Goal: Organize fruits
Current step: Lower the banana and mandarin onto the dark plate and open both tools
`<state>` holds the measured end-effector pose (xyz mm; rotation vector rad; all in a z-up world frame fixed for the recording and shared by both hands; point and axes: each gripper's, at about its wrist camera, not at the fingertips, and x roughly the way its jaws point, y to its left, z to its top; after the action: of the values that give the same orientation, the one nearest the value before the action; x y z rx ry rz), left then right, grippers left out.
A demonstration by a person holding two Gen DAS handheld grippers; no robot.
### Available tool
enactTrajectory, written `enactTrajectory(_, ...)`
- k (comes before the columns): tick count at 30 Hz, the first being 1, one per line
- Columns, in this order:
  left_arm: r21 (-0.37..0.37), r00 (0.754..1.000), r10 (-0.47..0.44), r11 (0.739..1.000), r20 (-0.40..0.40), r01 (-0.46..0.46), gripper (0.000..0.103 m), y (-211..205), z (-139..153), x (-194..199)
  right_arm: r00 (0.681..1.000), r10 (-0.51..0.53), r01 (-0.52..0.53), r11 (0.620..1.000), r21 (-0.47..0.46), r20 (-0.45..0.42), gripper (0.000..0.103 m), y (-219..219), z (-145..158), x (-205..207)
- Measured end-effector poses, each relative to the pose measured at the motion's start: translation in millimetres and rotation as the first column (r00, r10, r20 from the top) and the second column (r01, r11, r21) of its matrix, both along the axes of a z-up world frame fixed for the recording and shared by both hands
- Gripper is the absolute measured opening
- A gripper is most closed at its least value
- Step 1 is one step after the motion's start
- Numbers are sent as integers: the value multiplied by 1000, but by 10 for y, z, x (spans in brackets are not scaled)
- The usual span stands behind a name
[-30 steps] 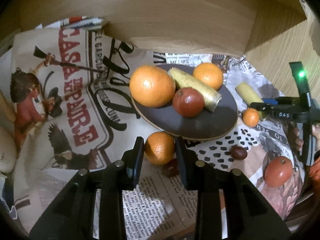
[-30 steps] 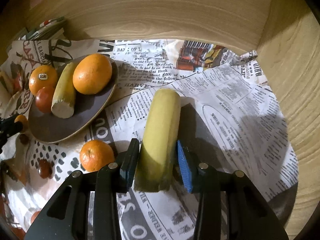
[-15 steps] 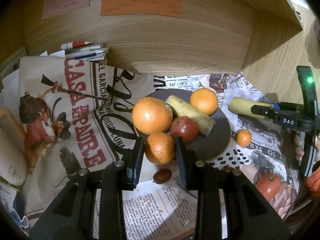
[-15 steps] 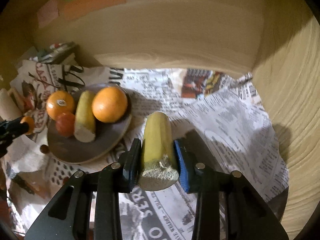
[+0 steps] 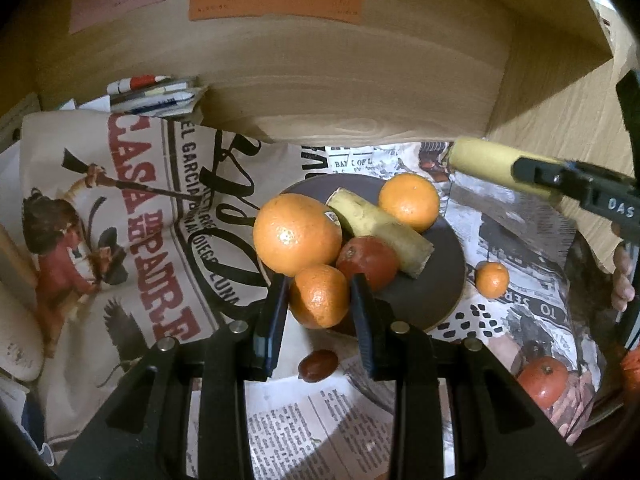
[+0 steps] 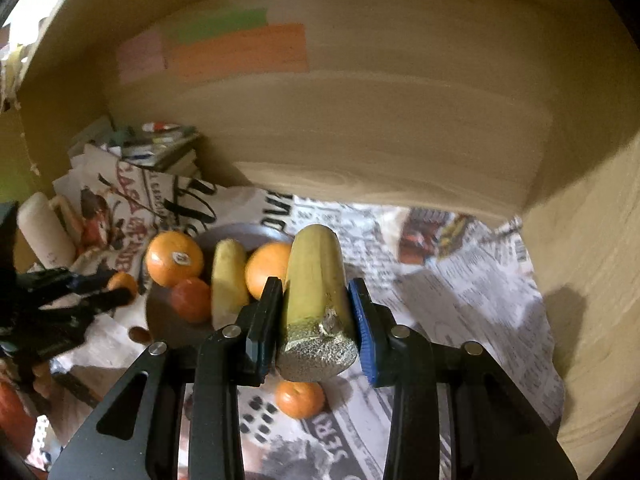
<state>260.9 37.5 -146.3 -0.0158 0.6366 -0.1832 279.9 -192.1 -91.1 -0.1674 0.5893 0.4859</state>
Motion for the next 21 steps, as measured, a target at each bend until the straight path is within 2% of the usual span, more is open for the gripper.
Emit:
enactTrajectory(10, -10, 998, 0, 1000, -55, -1, 32, 18, -175, 185, 995, 95, -95, 995, -8, -20, 31, 458, -62, 98)
enactTrajectory(18, 2, 998, -19, 1000, -56, 19, 32, -19, -207, 216, 990, 131, -133, 990, -54, -52, 31, 707, -231, 237)
enactTrajectory(21, 6, 998, -17, 1000, -64, 17, 37, -25, -236, 250, 989, 129, -134, 988, -73, -68, 31, 745, -304, 298)
